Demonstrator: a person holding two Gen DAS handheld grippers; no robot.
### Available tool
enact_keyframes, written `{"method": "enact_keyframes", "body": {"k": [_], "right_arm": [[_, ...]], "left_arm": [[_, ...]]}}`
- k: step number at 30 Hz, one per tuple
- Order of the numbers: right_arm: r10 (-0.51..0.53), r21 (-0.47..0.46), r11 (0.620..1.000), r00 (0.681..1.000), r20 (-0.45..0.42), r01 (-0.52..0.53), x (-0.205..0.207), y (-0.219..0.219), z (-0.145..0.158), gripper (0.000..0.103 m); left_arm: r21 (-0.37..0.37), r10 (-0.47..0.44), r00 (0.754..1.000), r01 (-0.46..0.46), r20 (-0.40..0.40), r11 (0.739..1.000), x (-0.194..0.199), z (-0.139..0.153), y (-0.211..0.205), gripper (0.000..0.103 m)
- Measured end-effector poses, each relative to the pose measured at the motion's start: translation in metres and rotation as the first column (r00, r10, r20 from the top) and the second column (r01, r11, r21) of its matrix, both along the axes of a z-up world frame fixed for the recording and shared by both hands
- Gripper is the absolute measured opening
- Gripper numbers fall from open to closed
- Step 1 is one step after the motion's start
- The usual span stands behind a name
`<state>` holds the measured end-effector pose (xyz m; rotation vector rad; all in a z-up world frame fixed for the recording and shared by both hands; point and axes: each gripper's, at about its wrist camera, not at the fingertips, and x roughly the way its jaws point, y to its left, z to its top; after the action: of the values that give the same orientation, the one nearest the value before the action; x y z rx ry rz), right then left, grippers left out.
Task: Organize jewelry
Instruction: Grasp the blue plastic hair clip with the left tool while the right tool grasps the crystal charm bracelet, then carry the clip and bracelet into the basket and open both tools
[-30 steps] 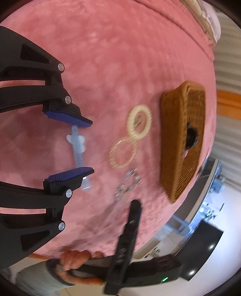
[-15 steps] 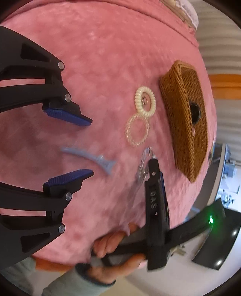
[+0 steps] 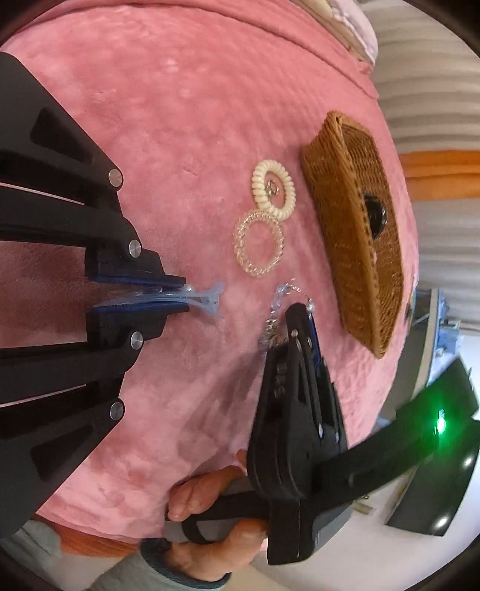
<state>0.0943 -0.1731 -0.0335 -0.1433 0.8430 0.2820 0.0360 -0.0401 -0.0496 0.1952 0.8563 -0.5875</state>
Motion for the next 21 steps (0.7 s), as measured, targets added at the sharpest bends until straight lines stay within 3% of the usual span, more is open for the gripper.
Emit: {"method": "enact_keyframes", "body": {"k": [9, 21], "right_arm": [[0.024, 0.202, 0.979, 0.999, 0.041, -0.032, -0.025, -0.017, 0.045, 0.007], [-0.016, 0.269, 0.962, 0.978, 0.208, -0.042, -0.048, -0.037, 0.126, 0.008]], "left_arm": [[-0.098, 0.031, 0.998, -0.026, 0.047, 0.995, -0.008, 0.029, 0.007, 0.006], [-0.220, 0.088, 0.982, -0.049, 0.170, 0.974, 0.004, 0.093, 0.011, 0.006]]}}
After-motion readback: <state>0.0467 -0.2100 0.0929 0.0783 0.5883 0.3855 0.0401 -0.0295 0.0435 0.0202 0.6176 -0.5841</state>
